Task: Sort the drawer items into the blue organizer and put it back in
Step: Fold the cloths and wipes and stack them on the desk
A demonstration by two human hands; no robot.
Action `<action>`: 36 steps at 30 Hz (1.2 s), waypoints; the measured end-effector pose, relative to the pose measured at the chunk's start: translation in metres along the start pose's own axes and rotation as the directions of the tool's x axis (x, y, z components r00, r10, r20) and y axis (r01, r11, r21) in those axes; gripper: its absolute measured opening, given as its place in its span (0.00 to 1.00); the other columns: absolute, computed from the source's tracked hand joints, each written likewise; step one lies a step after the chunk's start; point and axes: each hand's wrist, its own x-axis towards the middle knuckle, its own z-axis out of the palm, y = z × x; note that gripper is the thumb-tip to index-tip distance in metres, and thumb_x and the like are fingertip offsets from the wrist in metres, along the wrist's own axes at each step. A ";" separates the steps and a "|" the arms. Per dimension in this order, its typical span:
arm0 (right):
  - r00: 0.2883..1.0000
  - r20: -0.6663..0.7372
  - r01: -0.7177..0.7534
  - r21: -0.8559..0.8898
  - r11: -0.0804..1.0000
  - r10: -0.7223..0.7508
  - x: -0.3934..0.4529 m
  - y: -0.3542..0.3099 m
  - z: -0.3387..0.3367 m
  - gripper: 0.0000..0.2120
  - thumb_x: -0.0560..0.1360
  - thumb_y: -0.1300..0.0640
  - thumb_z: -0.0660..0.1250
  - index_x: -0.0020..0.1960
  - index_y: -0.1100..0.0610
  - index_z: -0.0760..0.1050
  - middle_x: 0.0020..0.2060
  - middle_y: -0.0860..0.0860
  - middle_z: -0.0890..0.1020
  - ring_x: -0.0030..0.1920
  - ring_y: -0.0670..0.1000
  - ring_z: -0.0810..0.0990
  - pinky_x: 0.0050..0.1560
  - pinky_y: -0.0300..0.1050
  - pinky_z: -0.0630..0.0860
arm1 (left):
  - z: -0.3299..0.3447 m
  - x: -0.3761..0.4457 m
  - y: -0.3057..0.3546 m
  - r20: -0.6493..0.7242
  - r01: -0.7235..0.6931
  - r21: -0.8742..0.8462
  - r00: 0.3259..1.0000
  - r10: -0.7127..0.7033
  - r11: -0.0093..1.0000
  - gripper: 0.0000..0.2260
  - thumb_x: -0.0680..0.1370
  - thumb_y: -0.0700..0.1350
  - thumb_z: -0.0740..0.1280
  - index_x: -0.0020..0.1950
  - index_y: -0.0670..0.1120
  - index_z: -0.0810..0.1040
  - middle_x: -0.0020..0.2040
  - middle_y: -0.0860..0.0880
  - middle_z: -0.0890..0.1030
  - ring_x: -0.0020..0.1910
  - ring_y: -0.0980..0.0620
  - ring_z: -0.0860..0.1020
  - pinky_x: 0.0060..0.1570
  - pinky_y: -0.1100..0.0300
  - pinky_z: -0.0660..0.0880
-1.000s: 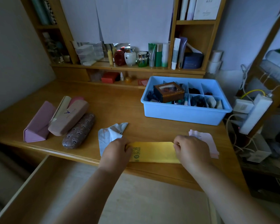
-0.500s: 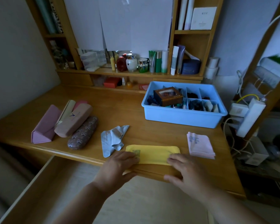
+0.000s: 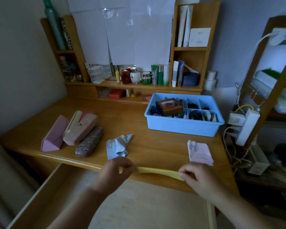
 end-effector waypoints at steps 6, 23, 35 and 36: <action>0.920 0.138 -0.386 0.463 0.798 0.365 0.008 -0.021 -0.012 0.06 0.74 0.59 0.69 0.40 0.59 0.81 0.30 0.49 0.82 0.30 0.44 0.81 0.32 0.33 0.76 | 0.005 0.005 0.018 -0.125 0.290 -0.406 0.922 -0.367 0.867 0.05 0.71 0.42 0.74 0.36 0.45 0.81 0.29 0.51 0.75 0.29 0.55 0.70 0.33 0.61 0.68; 0.849 0.176 -0.466 0.694 0.549 0.499 0.013 -0.063 0.011 0.09 0.73 0.62 0.68 0.34 0.58 0.80 0.27 0.54 0.82 0.30 0.48 0.82 0.33 0.41 0.78 | 0.063 -0.018 0.091 -0.211 0.141 -0.292 0.955 -0.208 0.946 0.05 0.70 0.44 0.73 0.38 0.54 0.80 0.26 0.55 0.77 0.25 0.59 0.72 0.25 0.70 0.65; 0.843 0.196 -0.479 0.696 0.535 0.501 0.014 -0.059 0.008 0.08 0.73 0.61 0.68 0.35 0.61 0.79 0.27 0.55 0.81 0.30 0.50 0.83 0.31 0.40 0.77 | 0.057 -0.016 0.091 -0.303 0.058 -0.143 0.948 -0.099 0.988 0.04 0.70 0.42 0.74 0.43 0.49 0.83 0.32 0.57 0.77 0.37 0.64 0.76 0.32 0.76 0.67; 0.845 0.197 -0.478 0.696 0.536 0.498 0.014 -0.059 0.008 0.08 0.72 0.61 0.69 0.36 0.61 0.79 0.27 0.55 0.81 0.29 0.50 0.82 0.31 0.41 0.77 | 0.058 -0.017 0.092 -0.280 0.059 -0.155 0.955 -0.101 0.986 0.06 0.70 0.40 0.73 0.44 0.49 0.83 0.34 0.57 0.78 0.38 0.65 0.76 0.33 0.76 0.68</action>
